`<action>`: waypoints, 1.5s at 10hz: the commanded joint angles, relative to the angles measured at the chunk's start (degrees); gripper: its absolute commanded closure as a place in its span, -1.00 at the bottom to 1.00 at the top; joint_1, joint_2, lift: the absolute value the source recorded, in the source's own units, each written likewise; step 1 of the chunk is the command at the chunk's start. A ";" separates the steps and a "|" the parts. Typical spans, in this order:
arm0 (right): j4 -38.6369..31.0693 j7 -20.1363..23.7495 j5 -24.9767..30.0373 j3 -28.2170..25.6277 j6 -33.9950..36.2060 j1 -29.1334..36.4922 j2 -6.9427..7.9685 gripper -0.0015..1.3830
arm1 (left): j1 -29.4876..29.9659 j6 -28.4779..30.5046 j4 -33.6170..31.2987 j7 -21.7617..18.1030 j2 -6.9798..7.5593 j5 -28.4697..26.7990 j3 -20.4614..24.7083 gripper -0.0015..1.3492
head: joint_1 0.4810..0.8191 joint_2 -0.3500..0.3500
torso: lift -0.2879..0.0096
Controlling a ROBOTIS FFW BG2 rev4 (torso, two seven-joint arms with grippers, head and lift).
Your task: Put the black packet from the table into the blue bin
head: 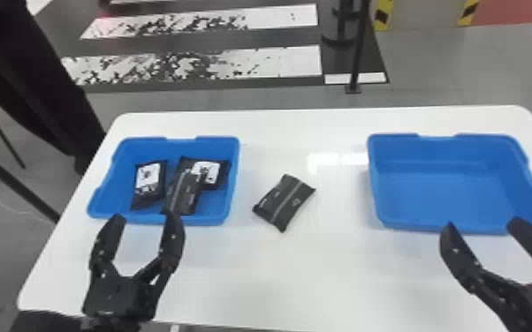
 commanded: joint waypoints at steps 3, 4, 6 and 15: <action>-0.02 0.00 0.00 -0.03 0.00 0.00 0.00 -0.80 | -0.33 0.27 0.02 0.00 0.40 -0.04 -0.83 -0.69 | 0.27 0.30 | 0.20; -0.02 0.00 0.00 -0.03 0.00 0.00 0.00 -0.80 | -0.47 0.42 0.02 0.00 0.57 0.07 -1.29 -0.69 | 0.27 0.28 | 0.20; -0.02 0.00 0.00 -0.03 0.00 0.00 0.00 -0.80 | -0.61 0.56 0.02 -0.09 0.66 -0.16 -1.52 -0.69 | 0.27 0.26 | 0.20; -0.16 0.00 -0.11 -0.15 0.00 0.00 -0.09 -0.80 | -23.95 20.67 10.56 -12.66 1.54 -17.07 -13.06 -0.69 | 0.27 -0.38 | 0.20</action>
